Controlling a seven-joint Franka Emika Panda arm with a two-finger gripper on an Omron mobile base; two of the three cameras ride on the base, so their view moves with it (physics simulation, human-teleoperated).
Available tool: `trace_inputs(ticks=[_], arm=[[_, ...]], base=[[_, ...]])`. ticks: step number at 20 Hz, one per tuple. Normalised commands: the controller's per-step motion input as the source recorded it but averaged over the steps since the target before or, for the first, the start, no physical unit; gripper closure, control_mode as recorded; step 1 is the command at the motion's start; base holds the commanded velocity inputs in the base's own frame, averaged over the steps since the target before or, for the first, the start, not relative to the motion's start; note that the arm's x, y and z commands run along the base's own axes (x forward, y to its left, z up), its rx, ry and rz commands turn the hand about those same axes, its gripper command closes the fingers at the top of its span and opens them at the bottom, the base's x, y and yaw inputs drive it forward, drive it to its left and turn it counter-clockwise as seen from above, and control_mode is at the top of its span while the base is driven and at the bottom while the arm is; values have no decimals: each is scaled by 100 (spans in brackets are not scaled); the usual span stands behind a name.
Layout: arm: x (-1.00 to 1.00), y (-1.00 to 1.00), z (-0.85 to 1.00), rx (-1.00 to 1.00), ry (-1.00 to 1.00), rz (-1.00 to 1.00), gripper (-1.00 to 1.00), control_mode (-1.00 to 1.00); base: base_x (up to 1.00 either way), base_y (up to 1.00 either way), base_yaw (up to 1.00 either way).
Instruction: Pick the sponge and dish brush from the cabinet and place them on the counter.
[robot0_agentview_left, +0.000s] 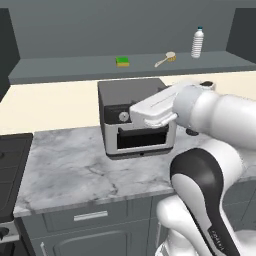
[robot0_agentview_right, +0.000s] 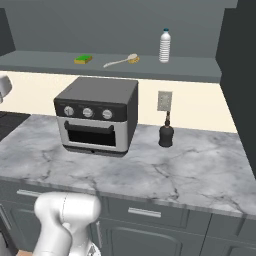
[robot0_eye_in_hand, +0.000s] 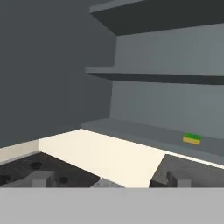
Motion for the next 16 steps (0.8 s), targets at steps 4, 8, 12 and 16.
trace_inputs(ticks=[4,8,12,16], arm=[[24,-3,23,-8,33,-24,-100,-100],[27,-7,24,-7,38,-25,-100,-100],[17,-15,21,-6,37,-25,-100,-100],[25,-20,3,-4,14,-16,-100,-100]], base=[[0,0,0],[0,0,0],[0,0,0],[0,0,0]])
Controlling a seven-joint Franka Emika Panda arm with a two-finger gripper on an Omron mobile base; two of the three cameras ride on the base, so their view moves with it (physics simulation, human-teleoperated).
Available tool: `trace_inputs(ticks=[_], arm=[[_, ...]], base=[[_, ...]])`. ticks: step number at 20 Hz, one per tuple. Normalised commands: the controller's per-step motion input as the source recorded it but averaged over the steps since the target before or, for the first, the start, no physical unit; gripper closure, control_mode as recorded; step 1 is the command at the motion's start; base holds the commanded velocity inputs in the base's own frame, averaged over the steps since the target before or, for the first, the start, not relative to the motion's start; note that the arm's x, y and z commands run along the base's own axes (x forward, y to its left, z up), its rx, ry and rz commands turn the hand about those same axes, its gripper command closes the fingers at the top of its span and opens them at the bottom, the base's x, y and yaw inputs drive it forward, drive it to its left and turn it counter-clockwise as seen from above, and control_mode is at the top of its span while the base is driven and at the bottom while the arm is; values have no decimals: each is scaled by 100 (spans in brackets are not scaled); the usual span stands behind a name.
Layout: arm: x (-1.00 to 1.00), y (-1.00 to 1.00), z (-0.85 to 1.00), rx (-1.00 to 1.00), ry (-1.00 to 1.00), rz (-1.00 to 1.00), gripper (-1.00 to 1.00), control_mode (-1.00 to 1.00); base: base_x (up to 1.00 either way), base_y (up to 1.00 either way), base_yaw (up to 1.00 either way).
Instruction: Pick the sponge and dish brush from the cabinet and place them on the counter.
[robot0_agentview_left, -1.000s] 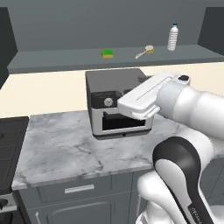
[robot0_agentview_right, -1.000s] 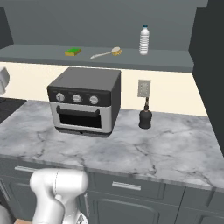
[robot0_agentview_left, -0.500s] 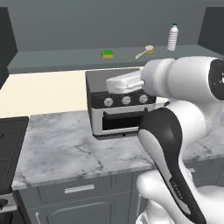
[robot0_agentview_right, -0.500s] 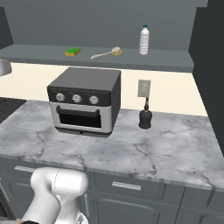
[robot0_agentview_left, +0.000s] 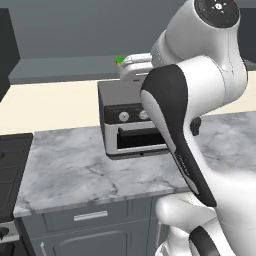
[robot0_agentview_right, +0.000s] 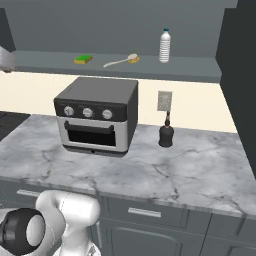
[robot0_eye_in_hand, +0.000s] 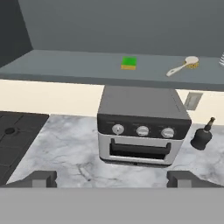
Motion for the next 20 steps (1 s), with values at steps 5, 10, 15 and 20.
trace_inputs(ticks=[5,10,15,20], arm=[[31,-19,-2,-1,0,-2,-100,-100],[24,-33,-7,0,0,0,-100,-100],[20,-38,-11,0,-4,0,-100,-100],[8,-32,-25,-3,-6,5,-100,-100]], base=[[0,0,0],[0,0,0],[0,0,0],[0,0,0]])
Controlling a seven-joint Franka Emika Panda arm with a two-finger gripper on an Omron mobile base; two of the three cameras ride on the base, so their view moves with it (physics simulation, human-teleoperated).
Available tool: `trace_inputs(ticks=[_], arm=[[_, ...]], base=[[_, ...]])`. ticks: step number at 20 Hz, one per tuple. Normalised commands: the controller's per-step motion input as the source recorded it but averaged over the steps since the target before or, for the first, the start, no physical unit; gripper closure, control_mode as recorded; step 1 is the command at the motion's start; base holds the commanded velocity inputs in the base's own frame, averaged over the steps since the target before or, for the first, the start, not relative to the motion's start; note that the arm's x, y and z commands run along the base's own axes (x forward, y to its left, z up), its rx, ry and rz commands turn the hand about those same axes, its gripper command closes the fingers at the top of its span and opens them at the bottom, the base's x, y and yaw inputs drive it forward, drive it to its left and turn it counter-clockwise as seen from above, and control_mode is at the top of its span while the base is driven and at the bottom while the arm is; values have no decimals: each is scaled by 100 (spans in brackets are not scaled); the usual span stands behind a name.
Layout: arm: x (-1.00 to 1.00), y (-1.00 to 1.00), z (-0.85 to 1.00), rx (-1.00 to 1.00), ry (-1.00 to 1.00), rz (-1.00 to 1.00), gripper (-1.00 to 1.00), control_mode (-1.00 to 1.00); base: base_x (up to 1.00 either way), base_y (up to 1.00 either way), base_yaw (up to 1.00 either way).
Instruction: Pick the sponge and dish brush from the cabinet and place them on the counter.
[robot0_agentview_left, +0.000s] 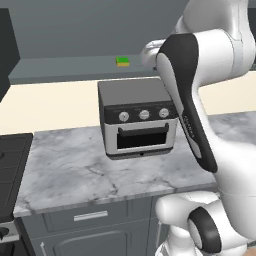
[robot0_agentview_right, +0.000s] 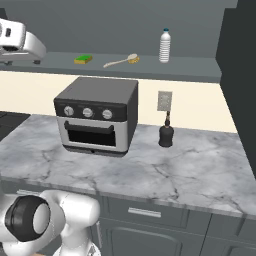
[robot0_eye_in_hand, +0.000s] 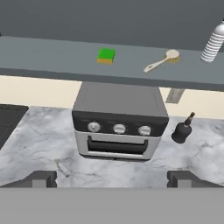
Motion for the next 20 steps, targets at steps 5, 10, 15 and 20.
trace_inputs(ticks=[5,10,15,20], arm=[[-44,-28,-100,-14,2,18,-100,-100],[0,-8,-92,-24,-2,16,-100,-100],[50,-14,-24,-8,-8,4,-100,-100],[48,-12,20,3,6,0,-100,-100]], base=[[0,0,0],[0,0,0],[0,0,0],[0,0,0]])
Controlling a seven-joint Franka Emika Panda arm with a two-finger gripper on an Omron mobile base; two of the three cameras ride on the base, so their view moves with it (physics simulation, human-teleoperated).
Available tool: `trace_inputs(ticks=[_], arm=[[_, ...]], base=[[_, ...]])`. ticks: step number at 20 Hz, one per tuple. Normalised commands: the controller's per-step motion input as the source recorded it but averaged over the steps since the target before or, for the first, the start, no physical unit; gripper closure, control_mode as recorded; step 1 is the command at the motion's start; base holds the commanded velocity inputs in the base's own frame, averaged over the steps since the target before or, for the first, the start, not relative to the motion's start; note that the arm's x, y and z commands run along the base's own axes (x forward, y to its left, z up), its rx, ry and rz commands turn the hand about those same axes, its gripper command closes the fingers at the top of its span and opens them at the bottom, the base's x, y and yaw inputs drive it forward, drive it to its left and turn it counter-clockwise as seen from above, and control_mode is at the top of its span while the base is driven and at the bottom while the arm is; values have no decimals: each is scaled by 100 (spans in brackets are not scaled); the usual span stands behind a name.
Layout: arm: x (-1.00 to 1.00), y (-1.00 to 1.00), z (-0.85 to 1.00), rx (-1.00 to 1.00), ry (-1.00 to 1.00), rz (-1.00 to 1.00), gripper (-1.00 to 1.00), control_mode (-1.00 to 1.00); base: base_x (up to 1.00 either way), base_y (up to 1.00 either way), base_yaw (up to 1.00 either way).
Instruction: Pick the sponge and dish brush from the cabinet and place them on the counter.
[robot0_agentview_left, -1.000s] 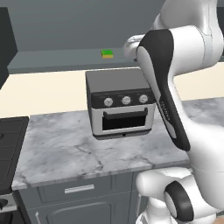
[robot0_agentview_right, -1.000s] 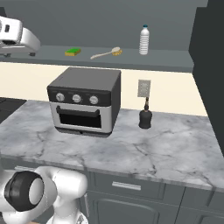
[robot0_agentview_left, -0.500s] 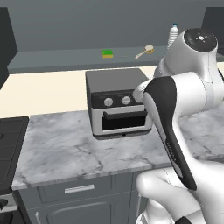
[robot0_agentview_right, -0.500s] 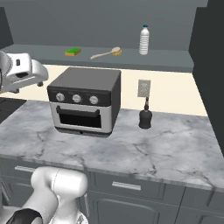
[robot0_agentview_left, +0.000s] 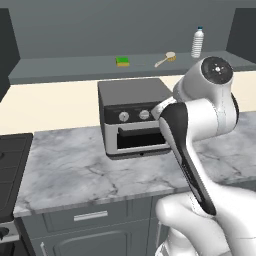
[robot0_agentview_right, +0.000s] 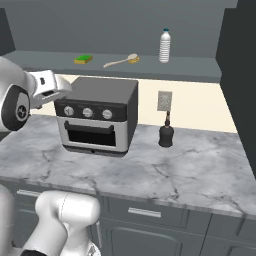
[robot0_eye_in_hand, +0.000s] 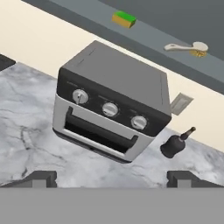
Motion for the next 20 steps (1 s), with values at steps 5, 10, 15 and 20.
trace_inputs(ticks=[5,10,15,20], arm=[[9,-3,23,3,3,1,-100,-100],[0,4,33,1,-11,-2,-100,-100],[32,3,29,4,-4,-5,-100,-100],[42,0,16,7,0,-7,-100,-100]], base=[[0,0,0],[0,0,0],[0,0,0],[0,0,0]])
